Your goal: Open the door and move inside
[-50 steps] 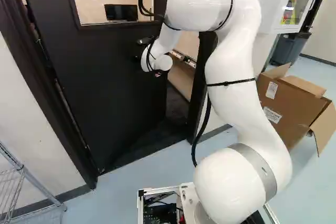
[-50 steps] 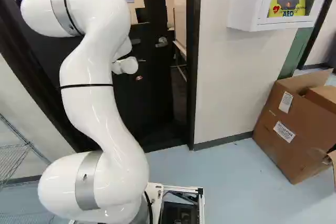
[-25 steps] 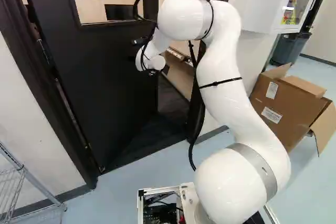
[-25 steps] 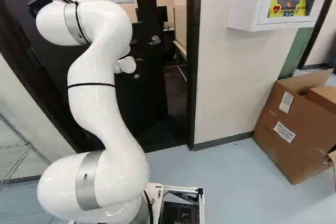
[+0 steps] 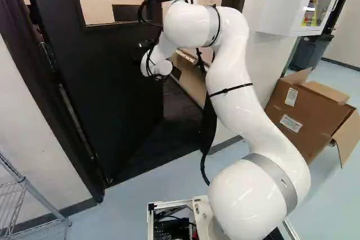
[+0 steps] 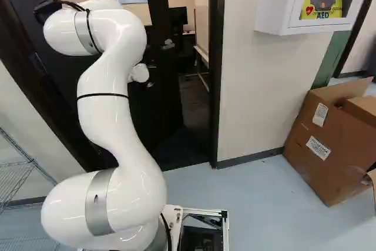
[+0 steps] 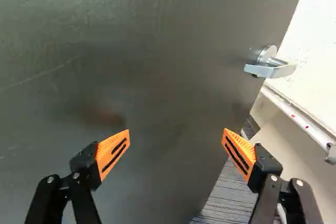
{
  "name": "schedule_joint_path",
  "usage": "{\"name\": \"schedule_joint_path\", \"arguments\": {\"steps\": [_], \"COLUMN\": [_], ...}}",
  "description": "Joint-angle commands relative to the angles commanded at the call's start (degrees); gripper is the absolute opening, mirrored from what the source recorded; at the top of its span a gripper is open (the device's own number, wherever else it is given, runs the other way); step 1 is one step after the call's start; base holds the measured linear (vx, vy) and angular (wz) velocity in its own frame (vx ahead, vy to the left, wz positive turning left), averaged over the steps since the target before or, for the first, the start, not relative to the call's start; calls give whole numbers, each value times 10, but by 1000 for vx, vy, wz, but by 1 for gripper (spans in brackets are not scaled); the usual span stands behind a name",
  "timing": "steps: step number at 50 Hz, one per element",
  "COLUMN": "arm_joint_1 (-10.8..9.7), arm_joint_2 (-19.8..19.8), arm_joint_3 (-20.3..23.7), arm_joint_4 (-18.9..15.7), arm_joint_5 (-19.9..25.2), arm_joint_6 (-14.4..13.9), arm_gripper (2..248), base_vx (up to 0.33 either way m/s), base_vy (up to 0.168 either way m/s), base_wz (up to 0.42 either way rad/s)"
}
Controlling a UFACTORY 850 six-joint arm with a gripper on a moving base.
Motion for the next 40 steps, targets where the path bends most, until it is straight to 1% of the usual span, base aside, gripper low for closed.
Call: {"name": "schedule_joint_path", "arguments": {"steps": [23, 40], "arm_joint_1": [10, 12], "arm_joint_2": [61, 109], "arm_joint_3": [83, 146], "arm_joint_4": [0, 1], "arm_joint_5": [0, 0], "arm_joint_6": [0, 0], "arm_gripper": [247, 247], "base_vx": [0, 0], "base_vy": [0, 0], "base_wz": [0, 0]}}
